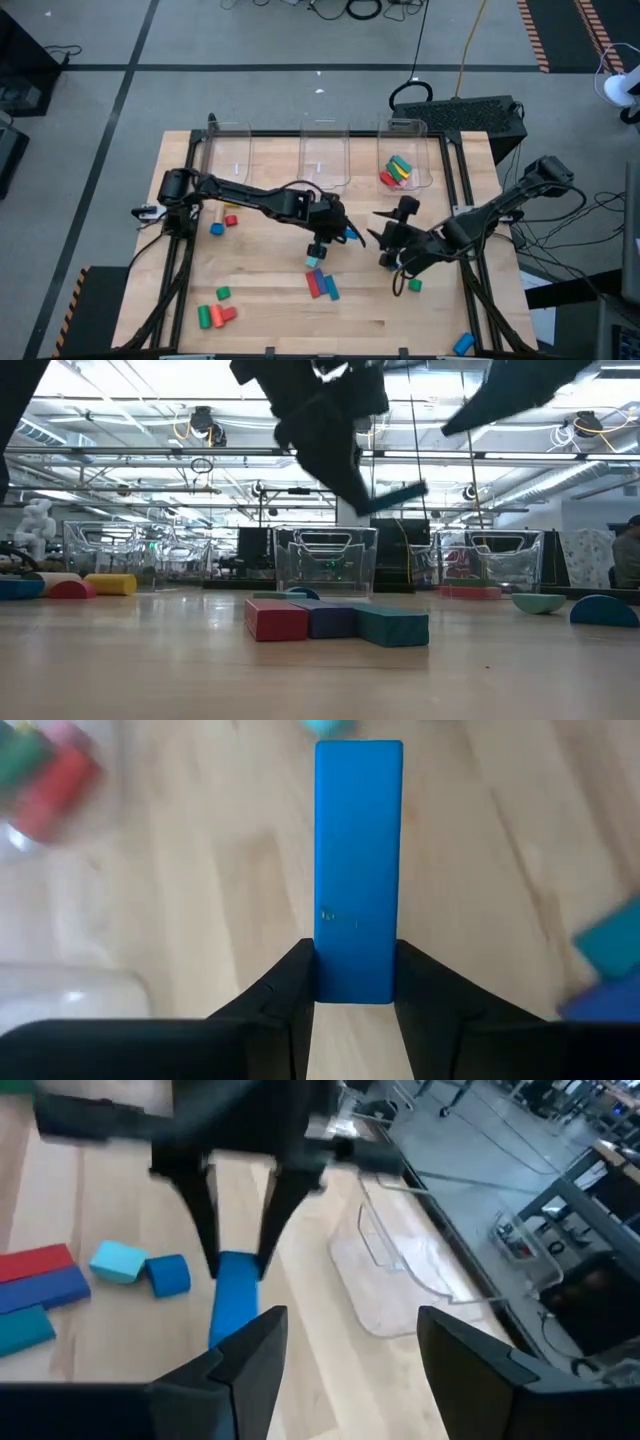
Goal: Sort blocks by size
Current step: Put the blue rectangular block into the right transparent bin
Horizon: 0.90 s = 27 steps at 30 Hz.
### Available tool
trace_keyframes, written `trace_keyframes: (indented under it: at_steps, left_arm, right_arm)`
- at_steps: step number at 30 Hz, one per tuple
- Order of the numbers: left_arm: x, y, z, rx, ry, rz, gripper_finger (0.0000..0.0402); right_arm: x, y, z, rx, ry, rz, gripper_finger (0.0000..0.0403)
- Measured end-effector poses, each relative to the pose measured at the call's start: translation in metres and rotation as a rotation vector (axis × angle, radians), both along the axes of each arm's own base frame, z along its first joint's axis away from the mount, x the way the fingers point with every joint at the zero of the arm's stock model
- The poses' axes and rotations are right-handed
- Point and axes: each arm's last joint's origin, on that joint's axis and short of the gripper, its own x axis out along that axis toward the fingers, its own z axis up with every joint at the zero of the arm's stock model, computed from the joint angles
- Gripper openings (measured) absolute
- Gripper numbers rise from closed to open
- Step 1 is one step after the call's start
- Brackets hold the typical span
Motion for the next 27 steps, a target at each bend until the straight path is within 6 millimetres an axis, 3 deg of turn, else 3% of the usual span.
trace_keyframes:
  at_steps: [4, 9, 22, 27]
  left_arm:
    - [0.002, -0.002, 0.015, -0.006, -0.104, -0.004, 0.0113]
    - [0.004, -0.009, 0.016, -0.003, -0.129, -0.033, 0.0113]
    - [0.004, -0.013, 0.016, -0.003, -0.141, -0.056, 0.0113]
    - [0.01, -0.011, 0.027, 0.012, -0.239, -0.011, 0.0113]
  right_arm:
    - [0.0, 0.001, -0.019, 0.048, -0.053, 0.02, 0.022]
    - [-0.001, 0.004, -0.034, 0.115, -0.146, 0.074, 0.0232]
    - [0.0, 0.008, -0.036, 0.145, -0.144, 0.163, 0.0234]
    - [0.0, 0.008, -0.036, 0.143, -0.137, 0.187, 0.0234]
